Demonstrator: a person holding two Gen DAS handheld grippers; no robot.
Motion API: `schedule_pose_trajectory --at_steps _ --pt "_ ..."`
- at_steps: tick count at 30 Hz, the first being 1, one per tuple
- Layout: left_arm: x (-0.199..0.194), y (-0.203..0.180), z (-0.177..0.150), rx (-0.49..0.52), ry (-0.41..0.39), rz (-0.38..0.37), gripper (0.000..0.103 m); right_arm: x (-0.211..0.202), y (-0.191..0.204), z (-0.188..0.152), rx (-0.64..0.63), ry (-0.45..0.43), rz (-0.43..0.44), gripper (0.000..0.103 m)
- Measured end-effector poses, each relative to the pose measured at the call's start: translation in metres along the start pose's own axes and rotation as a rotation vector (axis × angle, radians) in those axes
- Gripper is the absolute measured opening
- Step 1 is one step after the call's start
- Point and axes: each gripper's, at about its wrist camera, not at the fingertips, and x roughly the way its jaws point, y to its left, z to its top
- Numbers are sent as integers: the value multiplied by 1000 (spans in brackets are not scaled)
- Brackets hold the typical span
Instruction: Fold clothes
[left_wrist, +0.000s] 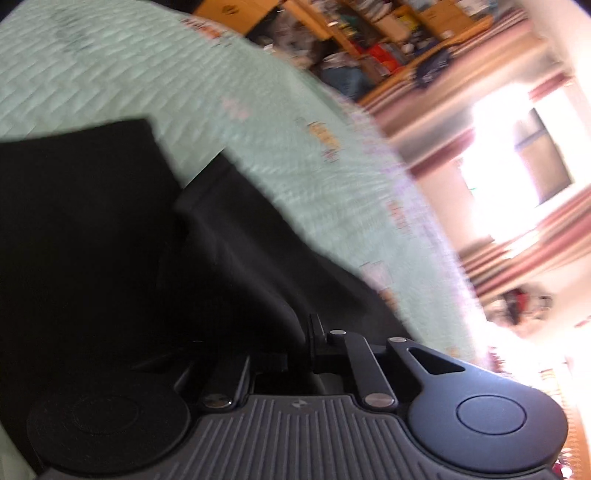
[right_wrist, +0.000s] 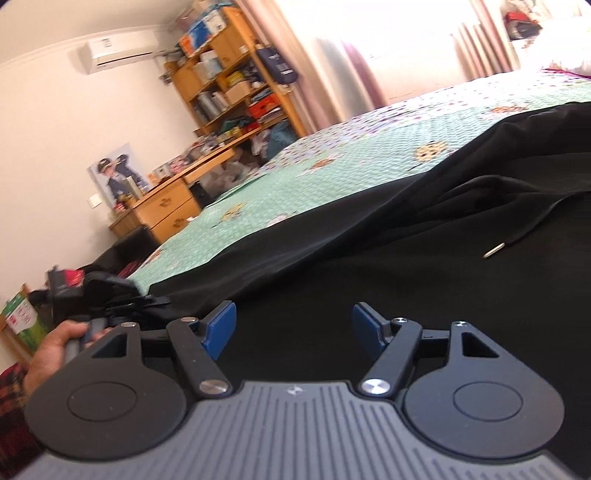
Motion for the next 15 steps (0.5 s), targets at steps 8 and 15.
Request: schedule_pose_trajectory --at_steps 8,15 --pt "-12 -26 14 44 69 -143 8 59 -39 46 438 -25 -54 83" --pt "-9 -16 23 -9 110 -174 8 121 -64 50 719 3 -61 83"
